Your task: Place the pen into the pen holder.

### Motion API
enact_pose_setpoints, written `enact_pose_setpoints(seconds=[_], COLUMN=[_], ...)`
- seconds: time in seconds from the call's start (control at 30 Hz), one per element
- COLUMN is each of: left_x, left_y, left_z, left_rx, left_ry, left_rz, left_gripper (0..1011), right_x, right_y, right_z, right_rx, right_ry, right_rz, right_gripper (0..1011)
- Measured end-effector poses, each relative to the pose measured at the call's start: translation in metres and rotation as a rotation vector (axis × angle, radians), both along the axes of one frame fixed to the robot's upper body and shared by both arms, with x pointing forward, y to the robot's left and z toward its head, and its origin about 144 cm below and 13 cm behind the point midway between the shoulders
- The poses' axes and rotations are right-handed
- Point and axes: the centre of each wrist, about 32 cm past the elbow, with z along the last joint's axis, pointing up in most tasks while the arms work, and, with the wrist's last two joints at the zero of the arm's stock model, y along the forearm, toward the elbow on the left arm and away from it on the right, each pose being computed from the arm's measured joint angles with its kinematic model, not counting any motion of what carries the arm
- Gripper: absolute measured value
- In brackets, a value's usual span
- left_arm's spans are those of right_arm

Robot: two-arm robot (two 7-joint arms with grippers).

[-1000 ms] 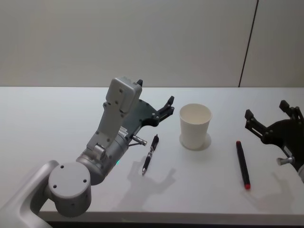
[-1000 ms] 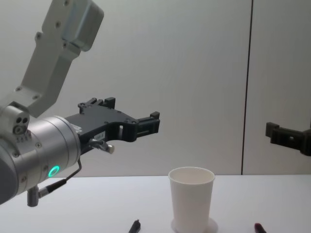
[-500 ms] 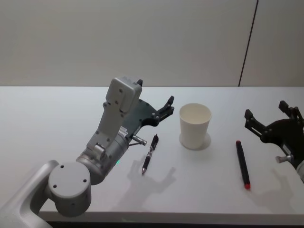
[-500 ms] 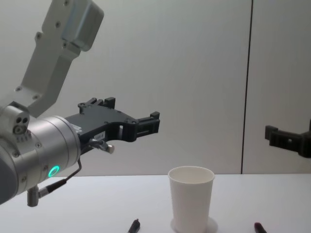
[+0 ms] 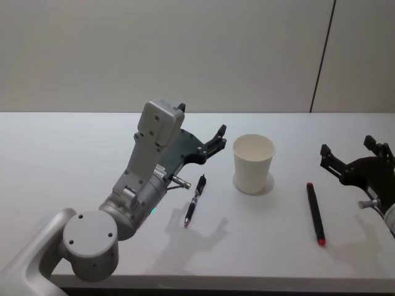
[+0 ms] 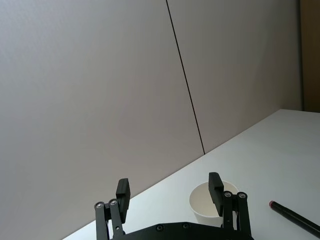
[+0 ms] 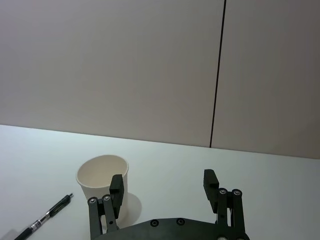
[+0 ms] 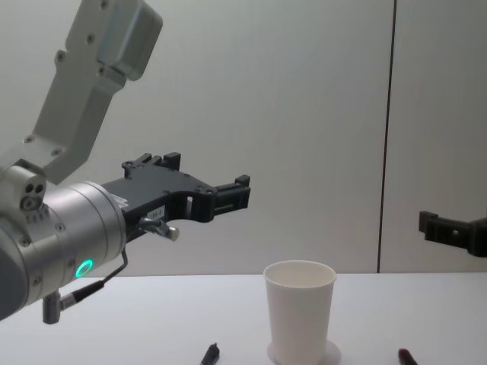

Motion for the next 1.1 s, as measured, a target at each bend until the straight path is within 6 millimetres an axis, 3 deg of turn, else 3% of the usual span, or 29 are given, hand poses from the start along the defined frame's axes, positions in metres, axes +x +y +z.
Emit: enact_pose_setpoints(seconds=[0.43, 1.1], left_x=[0.0, 0.0], left_y=[0.0, 0.0], left_z=[0.0, 0.0], left_rx=[0.0, 0.0], left_ry=[0.0, 0.0], left_rz=[0.0, 0.0], left_gripper=[1000, 1000], right_x=[0.005, 0.02], right_y=[0.005, 0.031], right_z=[0.003, 0.001], right_rx=[0.015, -0.025], right_ry=[0.06, 0.28], right_rz=[-0.036, -0.124], right_gripper=[1001, 1001])
